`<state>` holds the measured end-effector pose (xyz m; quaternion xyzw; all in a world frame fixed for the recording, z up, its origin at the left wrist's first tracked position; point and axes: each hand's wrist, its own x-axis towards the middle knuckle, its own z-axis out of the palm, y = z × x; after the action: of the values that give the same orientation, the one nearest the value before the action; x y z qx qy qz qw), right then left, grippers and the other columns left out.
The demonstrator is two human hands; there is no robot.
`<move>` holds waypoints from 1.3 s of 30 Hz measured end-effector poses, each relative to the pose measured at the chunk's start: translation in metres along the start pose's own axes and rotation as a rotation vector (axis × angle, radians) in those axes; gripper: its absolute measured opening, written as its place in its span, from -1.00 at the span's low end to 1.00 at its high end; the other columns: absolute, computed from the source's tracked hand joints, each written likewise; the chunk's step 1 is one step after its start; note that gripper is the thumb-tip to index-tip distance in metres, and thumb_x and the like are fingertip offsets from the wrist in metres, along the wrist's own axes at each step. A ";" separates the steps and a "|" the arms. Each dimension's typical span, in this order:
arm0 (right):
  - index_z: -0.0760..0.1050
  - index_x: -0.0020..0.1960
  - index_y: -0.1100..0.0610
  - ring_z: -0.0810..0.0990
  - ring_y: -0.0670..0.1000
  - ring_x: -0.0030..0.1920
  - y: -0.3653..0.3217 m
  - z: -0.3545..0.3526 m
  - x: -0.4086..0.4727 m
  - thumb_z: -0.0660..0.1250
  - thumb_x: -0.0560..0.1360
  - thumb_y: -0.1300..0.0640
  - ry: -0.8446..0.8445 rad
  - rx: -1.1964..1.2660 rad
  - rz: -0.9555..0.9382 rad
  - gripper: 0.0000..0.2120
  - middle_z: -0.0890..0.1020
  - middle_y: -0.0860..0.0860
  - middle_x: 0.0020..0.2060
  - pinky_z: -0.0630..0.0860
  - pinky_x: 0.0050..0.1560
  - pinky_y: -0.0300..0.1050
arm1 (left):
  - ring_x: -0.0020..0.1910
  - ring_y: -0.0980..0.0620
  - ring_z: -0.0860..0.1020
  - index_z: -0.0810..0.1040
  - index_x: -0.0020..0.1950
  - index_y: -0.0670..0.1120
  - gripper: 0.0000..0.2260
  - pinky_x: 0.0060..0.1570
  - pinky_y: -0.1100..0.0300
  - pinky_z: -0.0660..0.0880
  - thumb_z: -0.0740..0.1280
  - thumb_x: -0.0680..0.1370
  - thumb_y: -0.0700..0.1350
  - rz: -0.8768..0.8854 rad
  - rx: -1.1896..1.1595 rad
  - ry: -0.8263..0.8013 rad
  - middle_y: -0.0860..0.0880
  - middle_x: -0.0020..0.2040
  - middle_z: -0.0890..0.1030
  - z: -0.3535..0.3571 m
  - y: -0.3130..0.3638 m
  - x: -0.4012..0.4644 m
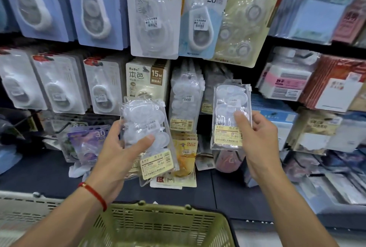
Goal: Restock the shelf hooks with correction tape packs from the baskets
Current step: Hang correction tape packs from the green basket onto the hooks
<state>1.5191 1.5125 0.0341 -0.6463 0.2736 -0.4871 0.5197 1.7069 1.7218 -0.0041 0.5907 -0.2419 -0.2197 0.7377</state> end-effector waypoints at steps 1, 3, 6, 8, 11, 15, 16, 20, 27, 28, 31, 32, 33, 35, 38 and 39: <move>0.70 0.07 -0.03 0.72 0.31 0.03 -0.001 -0.001 0.000 0.42 0.47 -0.20 -0.004 0.005 0.004 -0.69 0.76 0.15 -0.05 0.60 0.11 0.46 | 0.21 -0.05 0.70 0.49 0.41 0.08 -0.26 0.33 -0.17 0.54 0.63 0.25 0.02 -0.003 0.000 0.001 0.04 0.21 0.73 0.000 0.000 0.000; 0.70 0.11 0.01 0.73 0.28 -0.01 -0.002 -0.005 0.000 0.39 0.51 -0.09 -0.028 0.040 0.023 -0.74 0.75 0.20 -0.02 0.62 0.09 0.46 | 0.23 -0.07 0.69 0.46 0.46 0.08 -0.20 0.35 -0.21 0.52 0.64 0.24 0.02 -0.019 -0.004 0.002 0.02 0.23 0.73 -0.001 -0.001 -0.001; 0.70 0.17 0.03 0.75 0.25 -0.02 -0.004 -0.009 -0.001 0.32 0.55 0.08 -0.057 0.070 0.031 -0.74 0.78 0.13 -0.03 0.65 0.04 0.33 | 0.20 -0.02 0.70 0.48 0.43 0.10 -0.23 0.35 -0.17 0.52 0.63 0.24 0.02 -0.018 0.021 -0.004 0.07 0.20 0.74 -0.002 -0.003 -0.003; 0.69 0.17 -0.02 0.71 0.35 -0.04 -0.007 -0.010 -0.003 0.32 0.55 0.07 -0.066 0.054 0.006 -0.74 0.76 0.19 -0.05 0.64 0.01 0.36 | 0.18 0.01 0.71 0.49 0.40 0.10 -0.25 0.35 -0.14 0.53 0.63 0.23 0.03 -0.016 0.033 -0.003 0.08 0.18 0.74 -0.002 -0.004 -0.004; 0.62 0.16 -0.15 0.64 0.23 -0.23 -0.010 -0.013 -0.006 0.32 0.52 0.02 -0.070 0.019 -0.045 -0.76 0.72 0.24 -0.14 0.63 -0.21 0.25 | 0.16 0.00 0.72 0.50 0.38 0.11 -0.26 0.32 -0.14 0.54 0.63 0.23 0.04 -0.016 0.031 -0.010 0.07 0.17 0.74 -0.002 -0.005 -0.004; 0.46 0.14 -0.10 0.70 -0.01 -0.27 -0.007 -0.018 -0.002 0.28 0.48 0.08 -0.124 0.031 0.011 -0.75 0.72 -0.01 -0.26 0.64 -0.35 -0.03 | 0.14 -0.01 0.73 0.51 0.37 0.15 -0.30 0.28 -0.12 0.55 0.63 0.26 0.01 -0.004 0.023 -0.041 0.05 0.17 0.75 -0.003 -0.006 -0.005; 0.46 0.11 -0.11 0.70 0.02 -0.25 -0.006 -0.018 -0.001 0.28 0.48 0.06 -0.141 0.038 0.033 -0.78 0.72 0.00 -0.23 0.64 -0.31 0.00 | 0.15 -0.01 0.73 0.52 0.36 0.16 -0.31 0.28 -0.11 0.55 0.63 0.26 0.01 -0.002 0.024 -0.047 0.04 0.17 0.75 -0.003 -0.007 -0.005; 0.56 0.10 -0.14 0.77 0.08 -0.04 -0.004 -0.008 -0.006 0.39 0.52 -0.19 -0.173 0.054 0.047 -0.79 0.77 0.01 0.01 0.68 -0.02 0.08 | 0.21 -0.02 0.70 0.53 0.37 0.16 -0.32 0.31 -0.11 0.53 0.65 0.29 -0.02 0.002 0.024 -0.064 0.04 0.23 0.73 -0.004 -0.009 -0.005; 0.52 0.11 -0.04 0.72 0.23 -0.02 -0.003 0.007 -0.008 0.34 0.60 0.07 -0.180 0.038 0.109 -0.90 0.73 0.11 0.03 0.68 -0.01 0.19 | 0.14 -0.01 0.73 0.52 0.37 0.15 -0.30 0.24 -0.08 0.58 0.64 0.25 0.02 0.009 0.007 -0.054 0.04 0.16 0.75 -0.004 -0.009 -0.004; 0.54 0.07 -0.02 0.69 0.15 -0.08 -0.004 0.009 -0.006 0.33 0.59 0.04 -0.150 0.023 0.096 -0.93 0.71 0.05 -0.05 0.65 -0.05 0.13 | 0.12 0.00 0.73 0.52 0.36 0.15 -0.30 0.20 -0.05 0.58 0.63 0.24 0.02 0.011 0.006 -0.050 0.06 0.14 0.75 -0.004 -0.009 -0.005; 0.46 -0.18 0.03 0.44 -0.01 -0.23 -0.008 0.013 -0.003 0.30 0.64 -0.16 -0.068 -0.052 0.030 -0.67 0.45 0.00 -0.26 0.43 -0.15 -0.02 | 0.10 0.04 0.74 0.52 0.34 0.17 -0.31 0.14 0.03 0.58 0.63 0.23 0.03 0.019 0.003 -0.047 0.10 0.12 0.76 -0.005 -0.010 -0.005; 0.39 -0.26 0.01 0.36 -0.05 -0.29 -0.009 0.014 -0.001 0.29 0.65 -0.19 -0.055 -0.085 -0.003 -0.60 0.37 -0.04 -0.32 0.35 -0.22 -0.09 | 0.12 0.04 0.73 0.52 0.33 0.18 -0.32 0.16 0.02 0.57 0.63 0.24 0.03 0.018 0.001 -0.048 0.10 0.14 0.75 -0.006 -0.010 -0.005; 0.33 -0.31 -0.03 0.29 -0.09 -0.34 -0.011 0.014 0.001 0.28 0.65 -0.20 -0.039 -0.112 -0.029 -0.57 0.32 -0.09 -0.37 0.28 -0.30 -0.16 | 0.14 0.04 0.73 0.52 0.33 0.19 -0.33 0.18 -0.01 0.57 0.64 0.24 0.03 0.015 -0.003 -0.050 0.10 0.16 0.75 -0.006 -0.011 -0.004; 0.27 -0.30 0.03 0.21 -0.10 -0.40 -0.015 0.014 0.007 0.30 0.62 -0.17 -0.009 -0.144 -0.053 -0.56 0.26 -0.16 -0.43 0.20 -0.41 -0.20 | 0.15 0.03 0.72 0.53 0.33 0.20 -0.34 0.21 -0.06 0.57 0.64 0.26 0.04 0.013 -0.010 -0.054 0.10 0.18 0.74 -0.008 -0.012 -0.003; 0.27 -0.28 0.09 0.21 -0.10 -0.40 -0.025 0.014 0.024 0.30 0.61 -0.09 0.055 -0.173 -0.072 -0.59 0.27 -0.16 -0.45 0.20 -0.40 -0.18 | 0.14 0.03 0.73 0.54 0.32 0.23 -0.34 0.21 -0.07 0.57 0.65 0.26 0.05 0.022 -0.012 -0.051 0.10 0.19 0.74 -0.010 -0.013 -0.001; 0.26 -0.32 0.03 0.21 -0.11 -0.41 -0.029 0.015 0.030 0.29 0.63 -0.08 0.077 -0.172 -0.074 -0.58 0.27 -0.18 -0.46 0.20 -0.41 -0.20 | 0.14 0.03 0.73 0.54 0.32 0.25 -0.35 0.21 -0.07 0.57 0.66 0.27 0.05 0.022 -0.014 -0.054 0.09 0.19 0.74 -0.011 -0.014 -0.002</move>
<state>1.5393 1.5016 0.0714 -0.6790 0.3105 -0.5052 0.4329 1.7122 1.7285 -0.0196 0.5766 -0.2668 -0.2291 0.7375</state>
